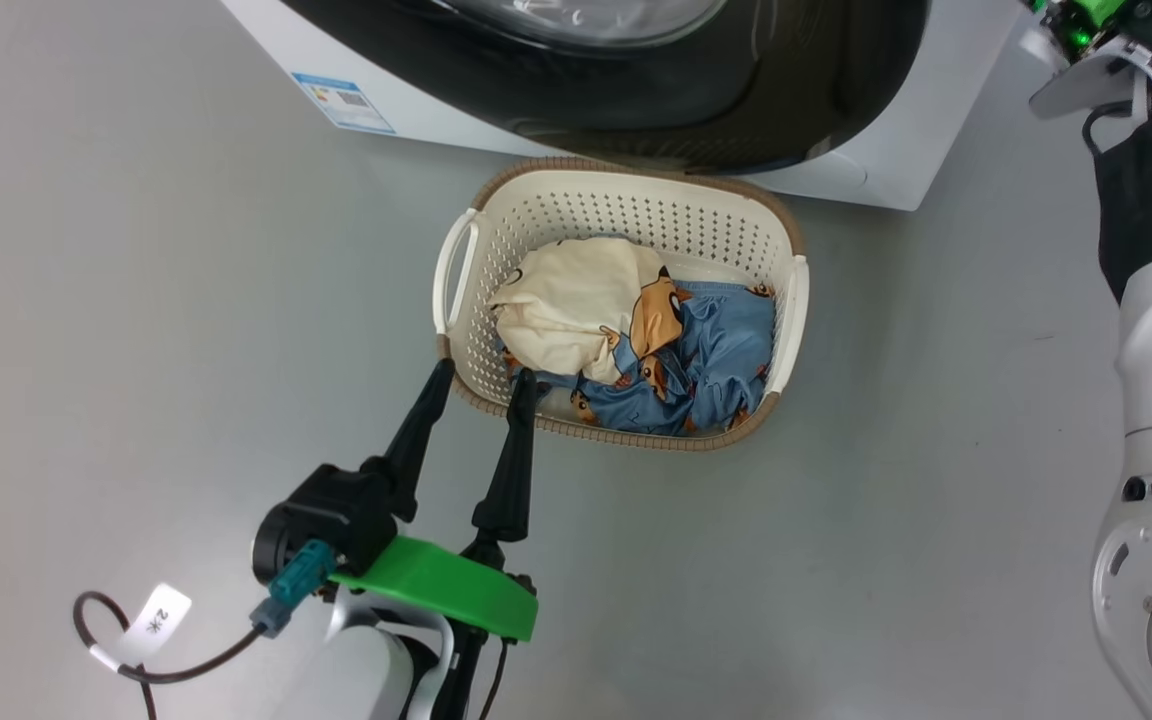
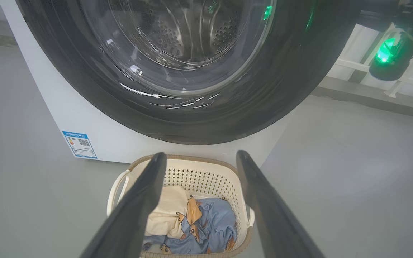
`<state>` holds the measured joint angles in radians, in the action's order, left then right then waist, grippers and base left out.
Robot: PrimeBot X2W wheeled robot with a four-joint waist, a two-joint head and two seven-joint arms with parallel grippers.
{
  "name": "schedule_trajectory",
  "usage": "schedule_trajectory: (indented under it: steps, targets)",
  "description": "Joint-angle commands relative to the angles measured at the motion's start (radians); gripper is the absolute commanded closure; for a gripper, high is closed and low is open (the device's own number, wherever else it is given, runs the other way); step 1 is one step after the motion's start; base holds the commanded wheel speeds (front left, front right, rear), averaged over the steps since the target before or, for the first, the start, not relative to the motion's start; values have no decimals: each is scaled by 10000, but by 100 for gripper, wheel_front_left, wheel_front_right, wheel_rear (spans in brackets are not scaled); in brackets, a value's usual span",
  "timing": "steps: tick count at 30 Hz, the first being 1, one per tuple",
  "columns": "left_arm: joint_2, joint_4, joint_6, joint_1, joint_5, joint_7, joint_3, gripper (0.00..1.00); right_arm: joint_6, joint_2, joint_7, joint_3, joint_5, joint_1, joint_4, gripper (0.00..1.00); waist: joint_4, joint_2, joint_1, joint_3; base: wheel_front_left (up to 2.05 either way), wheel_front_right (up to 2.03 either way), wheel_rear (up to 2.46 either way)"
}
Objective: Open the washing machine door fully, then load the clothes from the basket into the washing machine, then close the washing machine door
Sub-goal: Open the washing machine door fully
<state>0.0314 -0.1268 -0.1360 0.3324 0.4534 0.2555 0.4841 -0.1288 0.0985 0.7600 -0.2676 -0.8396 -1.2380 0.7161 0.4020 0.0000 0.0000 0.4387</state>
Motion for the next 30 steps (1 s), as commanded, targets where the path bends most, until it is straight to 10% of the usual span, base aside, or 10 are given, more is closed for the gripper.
schedule_trajectory:
  steps: [1, 30]
  targets:
    - [189, 145, 21, -162, -126, 63, -335, 0, -19, -446, 155, 284, -105, 148, -313, 100, -56, 0, 0, -95, 0, 0, 0]
    - [189, -142, 262, -647, -505, 63, -641, 0, -19, -481, 535, 3253, -2251, 2202, -816, 100, -333, 0, 0, -1242, 0, 0, 0]
